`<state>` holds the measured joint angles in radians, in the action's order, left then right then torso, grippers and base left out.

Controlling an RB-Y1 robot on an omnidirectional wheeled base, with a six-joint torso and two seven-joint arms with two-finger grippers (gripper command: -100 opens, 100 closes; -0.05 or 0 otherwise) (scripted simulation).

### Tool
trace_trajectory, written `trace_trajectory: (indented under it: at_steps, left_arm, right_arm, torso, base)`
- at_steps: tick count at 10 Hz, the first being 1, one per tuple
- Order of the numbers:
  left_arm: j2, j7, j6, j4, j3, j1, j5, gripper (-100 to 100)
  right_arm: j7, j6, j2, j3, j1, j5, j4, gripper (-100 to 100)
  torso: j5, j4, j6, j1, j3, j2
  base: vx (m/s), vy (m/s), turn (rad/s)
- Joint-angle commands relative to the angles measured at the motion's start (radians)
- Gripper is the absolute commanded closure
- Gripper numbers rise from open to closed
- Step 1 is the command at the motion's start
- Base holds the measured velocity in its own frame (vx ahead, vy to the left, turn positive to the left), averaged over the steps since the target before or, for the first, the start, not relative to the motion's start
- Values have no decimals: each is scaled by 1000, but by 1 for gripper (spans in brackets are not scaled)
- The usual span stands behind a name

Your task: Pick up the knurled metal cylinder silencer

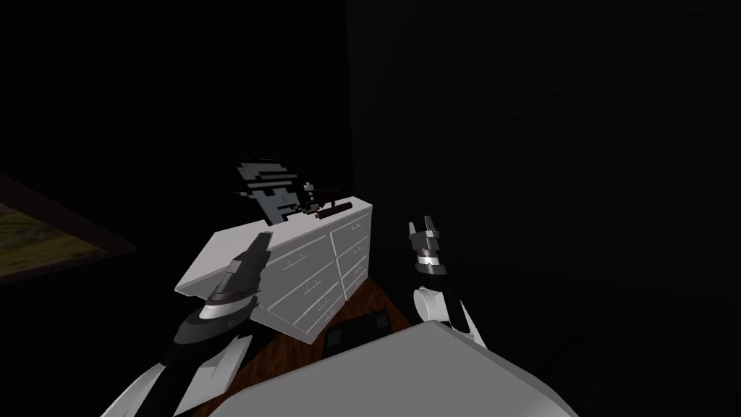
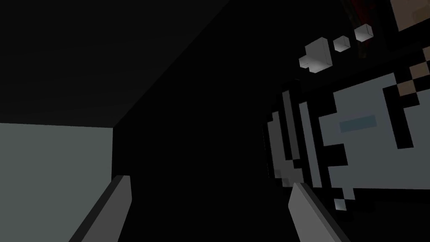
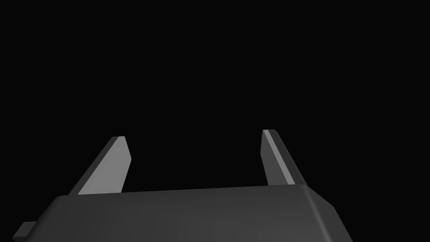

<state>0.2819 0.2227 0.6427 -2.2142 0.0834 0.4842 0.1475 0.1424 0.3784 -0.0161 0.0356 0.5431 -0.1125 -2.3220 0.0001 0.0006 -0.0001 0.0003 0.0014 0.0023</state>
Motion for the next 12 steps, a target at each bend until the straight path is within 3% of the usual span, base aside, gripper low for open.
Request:
trace_trajectory:
  at_steps: [1, 4, 5, 7, 8, 9, 10, 12]
  left_arm:
    - [50, 37, 15, 28, 5, -11, 28, -100]
    - [139, 71, 30, 54, 10, -21, 53, -100]
    - [169, 108, 46, 81, 16, -31, 80, -100]
    - [210, 108, 46, 81, 16, -31, 80, -100]
    - [249, 147, 63, 109, 22, -42, 109, -100]
    - [278, 147, 63, 109, 22, -42, 109, -100]
    - [310, 189, 81, 138, 28, -53, 139, -100]
    - [361, 189, 81, 138, 28, -53, 139, -100]
  right_arm:
    - [0, 0, 0, 0, 0, 0, 0, 0]
    - [0, 0, 0, 0, 0, 0, 0, 0]
    - [0, 0, 0, 0, 0, 0, 0, 0]
    - [0, 0, 0, 0, 0, 0, 0, 0]
    - [0, 0, 0, 0, 0, 0, 0, 0]
    - [0, 0, 0, 0, 0, 0, 0, 0]
    - [0, 0, 0, 0, 0, 0, 0, 0]
    - [0, 0, 0, 0, 0, 0, 0, 0]
  torso:
    - [0, 0, 0, 0, 0, 0]
    - [0, 0, 1, -1, 0, 1]
    - [0, 0, 0, 0, 0, 1]
    - [0, 0, 0, -1, 1, 1]
    - [0, 0, 0, 0, 0, 0]
    - [0, 0, 1, -1, 0, 0]
    - [0, 0, 0, -1, 0, 1]
    - [0, 0, 0, -1, 1, 1]
  base:
    - [-51, -13, -144]
    - [-47, -13, -130]
    - [-67, -22, -201]
    - [-42, -12, -37]
    - [-46, -23, -223]
    - [-51, -15, -129]
    - [-64, -23, -192]
    - [-45, -19, -63]
